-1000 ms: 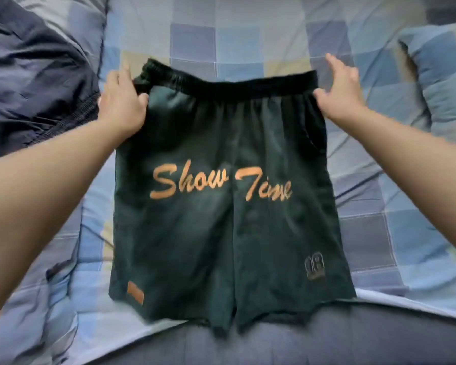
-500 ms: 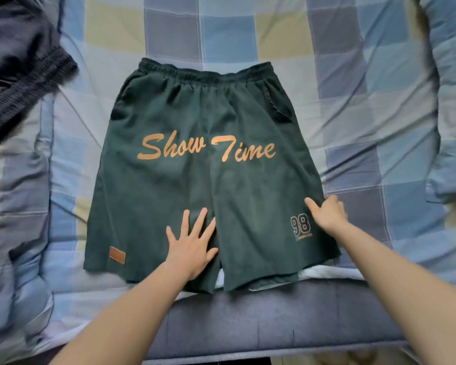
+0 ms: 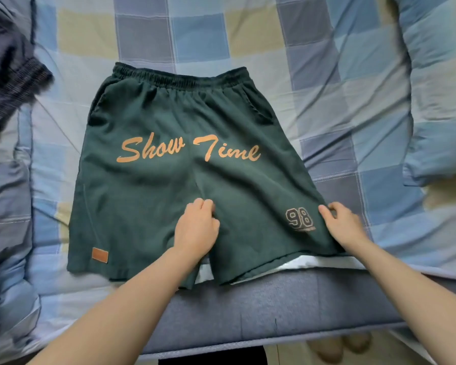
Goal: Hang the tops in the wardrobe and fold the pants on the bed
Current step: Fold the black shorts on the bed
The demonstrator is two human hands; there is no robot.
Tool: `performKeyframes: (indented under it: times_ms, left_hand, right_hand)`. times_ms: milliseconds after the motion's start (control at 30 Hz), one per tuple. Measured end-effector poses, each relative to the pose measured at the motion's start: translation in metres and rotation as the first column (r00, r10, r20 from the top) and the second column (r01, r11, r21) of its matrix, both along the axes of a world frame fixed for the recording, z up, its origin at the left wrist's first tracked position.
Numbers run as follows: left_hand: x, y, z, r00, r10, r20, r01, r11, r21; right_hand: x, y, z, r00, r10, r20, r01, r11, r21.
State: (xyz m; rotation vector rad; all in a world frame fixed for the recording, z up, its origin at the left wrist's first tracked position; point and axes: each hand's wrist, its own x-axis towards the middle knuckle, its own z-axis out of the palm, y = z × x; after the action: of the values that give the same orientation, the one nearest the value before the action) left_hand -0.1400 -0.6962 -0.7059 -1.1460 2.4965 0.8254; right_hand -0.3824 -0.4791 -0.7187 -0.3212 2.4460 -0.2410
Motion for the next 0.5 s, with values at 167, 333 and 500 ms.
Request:
performKeyframes:
  times_ms: [167, 333, 500]
  left_hand:
    - [-0.028, 0.024, -0.013, 0.861, -0.347, 0.372, 0.287, 0.935, 0.209]
    - [-0.065, 0.030, 0.007, 0.912, -0.126, 0.391, 0.003, 0.953, 0.302]
    - [-0.079, 0.022, 0.019, 0.883, 0.448, 0.140, -0.398, 0.555, 0.731]
  right_hand:
    - [0.015, -0.006, 0.011, 0.982, -0.170, 0.081, 0.184, 0.957, -0.222]
    - [0.052, -0.015, 0.050, 0.961, 0.274, -0.035, -0.249, 0.804, -0.540]
    - [0.077, -0.022, 0.072, 0.751, 0.627, 0.207, -0.436, 0.706, -0.558]
